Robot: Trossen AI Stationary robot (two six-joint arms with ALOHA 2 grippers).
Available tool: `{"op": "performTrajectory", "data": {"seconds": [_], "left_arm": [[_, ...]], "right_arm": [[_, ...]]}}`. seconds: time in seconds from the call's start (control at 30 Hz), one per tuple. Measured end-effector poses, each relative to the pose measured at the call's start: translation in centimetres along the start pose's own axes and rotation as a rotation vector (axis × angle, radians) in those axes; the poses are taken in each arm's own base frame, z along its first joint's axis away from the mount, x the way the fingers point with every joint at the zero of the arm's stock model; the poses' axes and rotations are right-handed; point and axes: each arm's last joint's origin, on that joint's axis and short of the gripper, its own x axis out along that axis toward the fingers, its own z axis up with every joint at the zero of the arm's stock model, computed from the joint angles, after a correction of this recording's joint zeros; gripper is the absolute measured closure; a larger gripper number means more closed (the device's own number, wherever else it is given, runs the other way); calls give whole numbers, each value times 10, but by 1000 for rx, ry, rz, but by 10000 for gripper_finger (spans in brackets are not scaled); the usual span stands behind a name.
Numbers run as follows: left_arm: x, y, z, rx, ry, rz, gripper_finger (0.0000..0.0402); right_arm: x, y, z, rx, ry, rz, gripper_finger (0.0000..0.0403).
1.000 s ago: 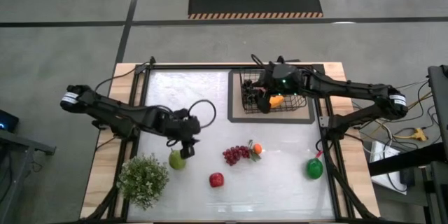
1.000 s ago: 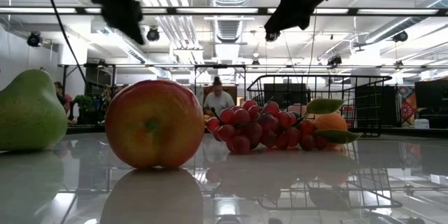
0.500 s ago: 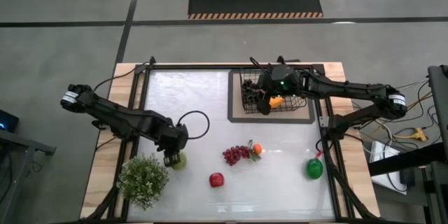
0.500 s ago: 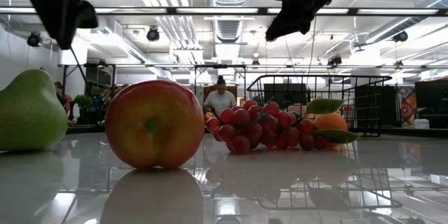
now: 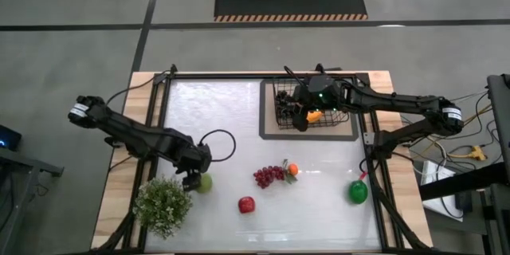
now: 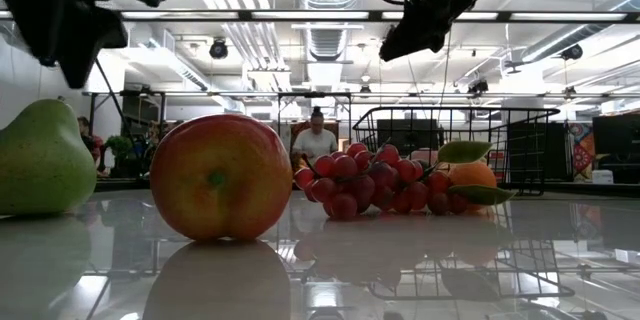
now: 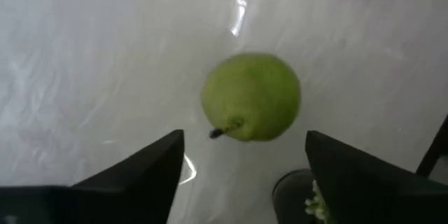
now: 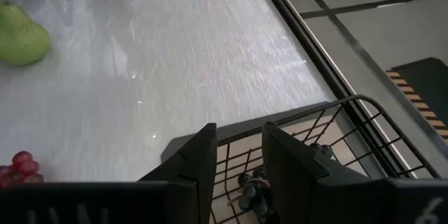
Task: Build produce basket
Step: Put the pear into the black basket
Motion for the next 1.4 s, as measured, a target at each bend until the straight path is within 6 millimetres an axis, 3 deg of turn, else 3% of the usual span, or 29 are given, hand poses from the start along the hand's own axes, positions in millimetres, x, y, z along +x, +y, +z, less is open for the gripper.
{"op": "performTrajectory", "data": {"seconds": [0.17, 0.77, 1.4], "left_arm": [[10, 1, -6, 27, 26, 12, 103], [32, 3, -7, 47, -4, -13, 104], [39, 4, -7, 51, -20, -17, 212]], "right_arm": [[0, 0, 0, 0, 1, 0, 300], [0, 0, -1, 0, 4, 1, 300], [0, 0, -1, -1, 4, 1, 300]]}}
